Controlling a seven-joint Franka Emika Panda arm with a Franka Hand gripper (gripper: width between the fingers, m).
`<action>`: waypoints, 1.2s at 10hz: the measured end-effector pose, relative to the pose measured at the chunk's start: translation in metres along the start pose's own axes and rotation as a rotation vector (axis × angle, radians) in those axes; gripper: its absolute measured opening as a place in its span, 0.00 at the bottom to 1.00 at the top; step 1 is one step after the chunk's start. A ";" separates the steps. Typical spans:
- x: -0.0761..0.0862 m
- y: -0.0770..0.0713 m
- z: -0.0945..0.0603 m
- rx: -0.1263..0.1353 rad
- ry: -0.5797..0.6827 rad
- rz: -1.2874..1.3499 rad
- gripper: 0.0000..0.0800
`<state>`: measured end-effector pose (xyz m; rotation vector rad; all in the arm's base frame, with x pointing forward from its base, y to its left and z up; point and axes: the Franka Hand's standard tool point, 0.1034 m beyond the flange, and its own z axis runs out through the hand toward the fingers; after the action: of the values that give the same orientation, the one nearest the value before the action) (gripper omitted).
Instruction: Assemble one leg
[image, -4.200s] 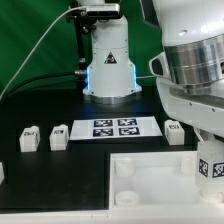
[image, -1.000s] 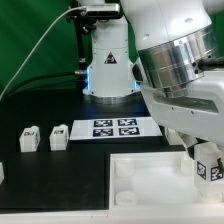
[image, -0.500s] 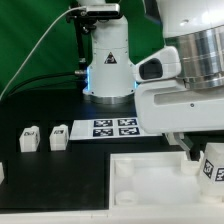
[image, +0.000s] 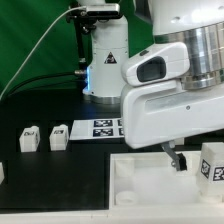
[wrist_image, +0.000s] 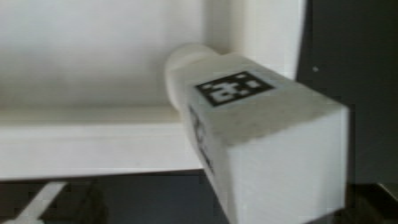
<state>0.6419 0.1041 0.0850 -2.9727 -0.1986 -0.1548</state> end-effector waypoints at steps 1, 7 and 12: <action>0.000 -0.001 0.000 0.000 0.000 0.018 0.81; -0.001 0.004 0.001 -0.001 -0.001 0.352 0.36; -0.011 0.013 0.002 0.002 -0.014 1.098 0.37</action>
Offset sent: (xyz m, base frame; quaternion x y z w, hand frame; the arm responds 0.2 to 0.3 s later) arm 0.0000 0.0000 0.0000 0.0000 0.0000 0.0000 1.0000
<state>0.6335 0.0905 0.0795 -2.6157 1.3669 0.0113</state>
